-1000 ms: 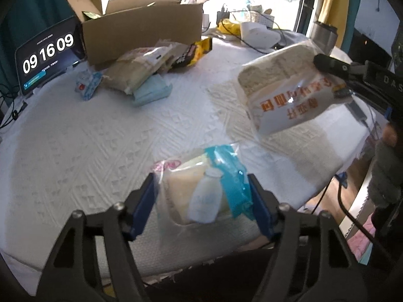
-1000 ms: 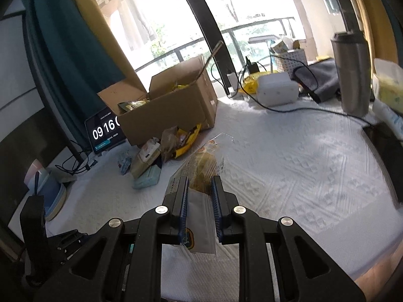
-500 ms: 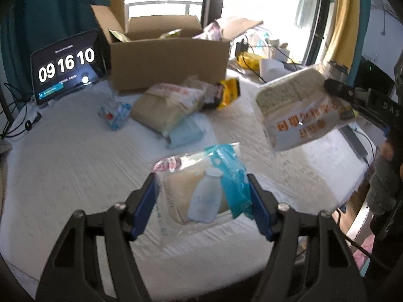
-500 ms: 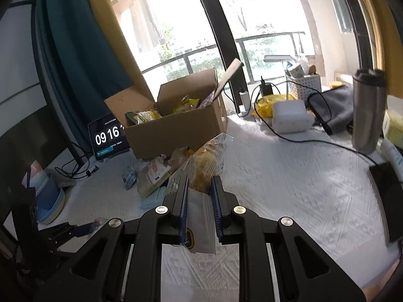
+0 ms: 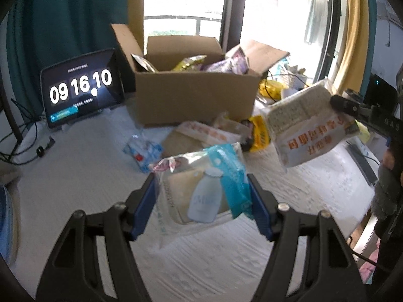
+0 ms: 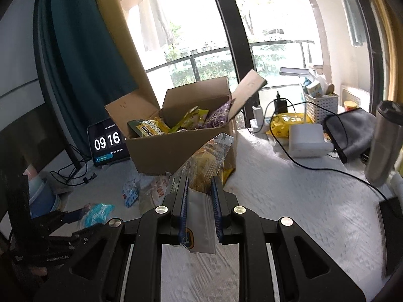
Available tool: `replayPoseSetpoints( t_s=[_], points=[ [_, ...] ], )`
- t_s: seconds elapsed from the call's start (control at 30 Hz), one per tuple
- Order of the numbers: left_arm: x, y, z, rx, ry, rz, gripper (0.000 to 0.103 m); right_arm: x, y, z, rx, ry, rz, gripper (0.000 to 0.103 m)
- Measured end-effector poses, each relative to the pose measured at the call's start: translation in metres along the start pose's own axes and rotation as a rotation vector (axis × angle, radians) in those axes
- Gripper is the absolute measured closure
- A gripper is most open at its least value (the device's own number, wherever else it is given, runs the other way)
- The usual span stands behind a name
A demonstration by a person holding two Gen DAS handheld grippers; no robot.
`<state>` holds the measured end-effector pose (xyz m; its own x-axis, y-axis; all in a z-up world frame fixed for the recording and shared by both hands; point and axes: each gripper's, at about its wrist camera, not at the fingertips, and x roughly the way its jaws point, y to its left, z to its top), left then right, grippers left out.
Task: Organize snacks
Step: 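Carry both packets over the cardboard box and open both tools inside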
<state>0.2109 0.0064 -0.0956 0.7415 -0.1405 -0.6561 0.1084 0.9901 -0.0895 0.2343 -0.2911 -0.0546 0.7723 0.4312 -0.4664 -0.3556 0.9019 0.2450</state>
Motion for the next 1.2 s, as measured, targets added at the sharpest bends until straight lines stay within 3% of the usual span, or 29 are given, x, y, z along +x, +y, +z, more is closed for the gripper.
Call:
replayPoseSetpoints(
  t_s=[0.23, 0.67, 1.2],
  points=[
    [0.003, 0.028, 0.027, 0.012, -0.074, 0.059, 0.034, 0.025, 0.014, 0.022, -0.048, -0.003, -0.002, 0.084],
    [0.006, 0.081, 0.078, -0.016, -0.205, 0.091, 0.034, 0.072, 0.048, 0.068, -0.141, -0.017, -0.053, 0.084],
    [0.017, 0.070, 0.151, 0.061, -0.321, 0.087, 0.033, 0.114, 0.079, 0.124, -0.212, -0.113, -0.039, 0.084]
  ],
)
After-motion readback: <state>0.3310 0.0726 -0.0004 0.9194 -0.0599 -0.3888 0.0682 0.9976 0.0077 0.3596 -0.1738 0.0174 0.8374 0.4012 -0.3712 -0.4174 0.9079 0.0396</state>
